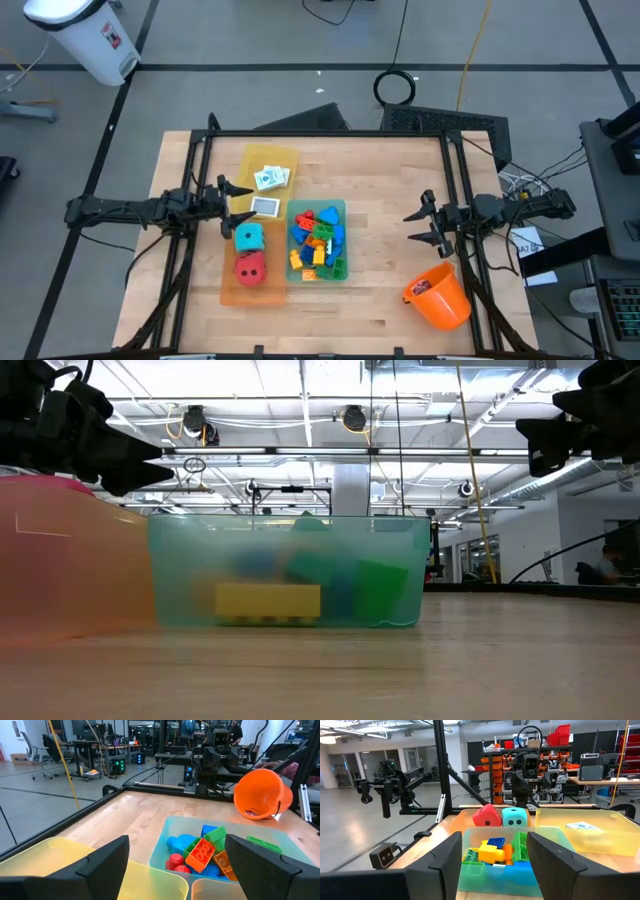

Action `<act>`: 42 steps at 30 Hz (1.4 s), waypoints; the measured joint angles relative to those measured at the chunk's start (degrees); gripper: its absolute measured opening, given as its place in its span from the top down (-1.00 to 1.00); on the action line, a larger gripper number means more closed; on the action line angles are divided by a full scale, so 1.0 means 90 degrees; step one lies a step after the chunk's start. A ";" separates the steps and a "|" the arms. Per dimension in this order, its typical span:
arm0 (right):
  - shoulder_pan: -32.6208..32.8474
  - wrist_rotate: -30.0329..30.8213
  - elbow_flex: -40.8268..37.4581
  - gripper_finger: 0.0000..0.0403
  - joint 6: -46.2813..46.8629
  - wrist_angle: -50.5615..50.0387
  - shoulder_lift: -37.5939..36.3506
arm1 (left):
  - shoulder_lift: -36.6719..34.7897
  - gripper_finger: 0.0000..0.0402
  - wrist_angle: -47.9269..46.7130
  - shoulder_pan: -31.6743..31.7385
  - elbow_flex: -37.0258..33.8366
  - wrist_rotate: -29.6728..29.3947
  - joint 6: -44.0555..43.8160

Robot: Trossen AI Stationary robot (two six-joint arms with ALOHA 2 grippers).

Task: Pick & Place Toys
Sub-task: Return to Home Position

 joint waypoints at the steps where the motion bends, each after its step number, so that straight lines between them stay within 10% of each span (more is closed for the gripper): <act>1: 0.0000 0.0000 0.0000 0.04 0.0000 0.0000 0.0000 | 0.0000 -0.65 0.0000 0.0000 0.0000 0.0000 0.0000; 42: 0.0002 0.0000 -0.0002 0.04 0.0000 0.0000 0.0000 | 0.0000 -0.68 0.0000 0.0000 0.0002 -0.0001 0.0000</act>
